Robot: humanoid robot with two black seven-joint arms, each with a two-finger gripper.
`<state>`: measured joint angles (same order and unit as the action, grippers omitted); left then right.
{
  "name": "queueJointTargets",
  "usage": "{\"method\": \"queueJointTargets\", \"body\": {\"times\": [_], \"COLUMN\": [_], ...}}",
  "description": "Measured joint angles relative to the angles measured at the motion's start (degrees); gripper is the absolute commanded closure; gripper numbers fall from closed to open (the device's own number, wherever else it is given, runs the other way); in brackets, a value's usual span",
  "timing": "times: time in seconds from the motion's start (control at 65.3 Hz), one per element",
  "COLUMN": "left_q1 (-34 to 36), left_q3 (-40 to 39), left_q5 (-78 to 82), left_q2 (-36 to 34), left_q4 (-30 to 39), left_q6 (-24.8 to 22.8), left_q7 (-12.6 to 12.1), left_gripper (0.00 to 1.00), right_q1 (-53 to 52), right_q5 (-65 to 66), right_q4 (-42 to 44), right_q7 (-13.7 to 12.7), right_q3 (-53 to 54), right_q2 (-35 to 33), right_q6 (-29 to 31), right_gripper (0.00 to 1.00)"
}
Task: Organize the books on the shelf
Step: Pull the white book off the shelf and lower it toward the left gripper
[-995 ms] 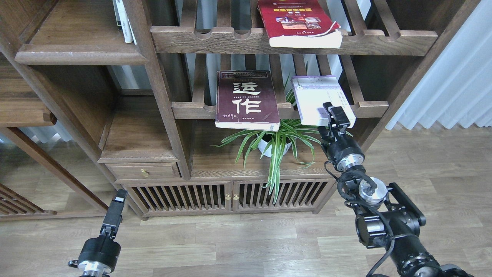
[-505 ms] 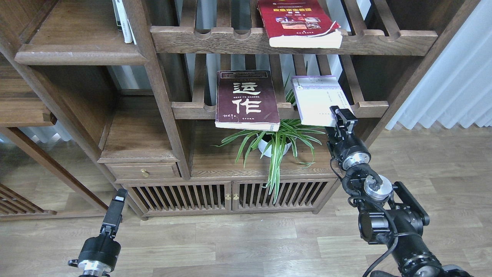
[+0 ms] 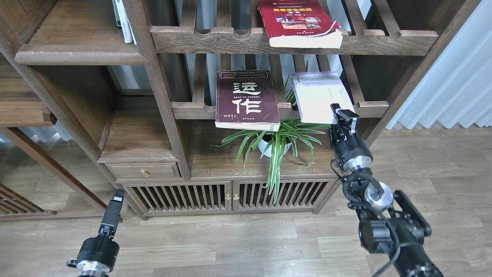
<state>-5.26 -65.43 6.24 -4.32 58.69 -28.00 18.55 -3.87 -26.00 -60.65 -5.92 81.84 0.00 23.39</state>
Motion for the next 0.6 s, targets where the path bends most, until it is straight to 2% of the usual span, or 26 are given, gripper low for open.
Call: {"method": "queueJointTargets", "body": {"times": [0.184,0.291,0.306,0.398,0.49,0.597], "left_q1": [-0.05,-0.03,0.12,0.78,1.67,2.46], "left_q3": [1.58,3.21,3.86,4.39,5.35,7.17], "left_q5": [0.00,0.00,0.00,-0.01,-0.11,-0.41], "left_q2": [-0.02,-0.05,0.21,0.73,1.79,2.54], "left_q4": [-0.27,-1.07,-1.94,-3.47,-6.07,-7.44], "left_q6": [0.00,0.00,0.00,0.00,0.00,0.00], "left_q7": [-0.08,-0.09,0.00,0.22,0.36,0.53], "left_gripper": [0.00,0.00,0.00,0.00,0.00,0.00], "right_q1": [10.41,16.23,18.87,21.53,23.53,24.22], "right_q5": [-3.31,-4.30,-4.43,-4.54,-4.42,-4.23], "right_q4": [-4.76,-5.25,-5.31,-5.38,-5.25,-4.92], "right_q7": [-1.48,-5.20,-7.87,-10.80,-12.54,-12.82], "right_q3": [-0.15,-0.90,-1.44,-3.22,-7.57,-13.51], "right_q2": [0.00,-0.01,-0.01,-0.02,-0.06,-0.47], "right_q6": [4.29,4.55,4.58,4.67,4.69,4.67], "right_gripper": [0.95,0.95,0.95,0.95,0.95,0.95]}}
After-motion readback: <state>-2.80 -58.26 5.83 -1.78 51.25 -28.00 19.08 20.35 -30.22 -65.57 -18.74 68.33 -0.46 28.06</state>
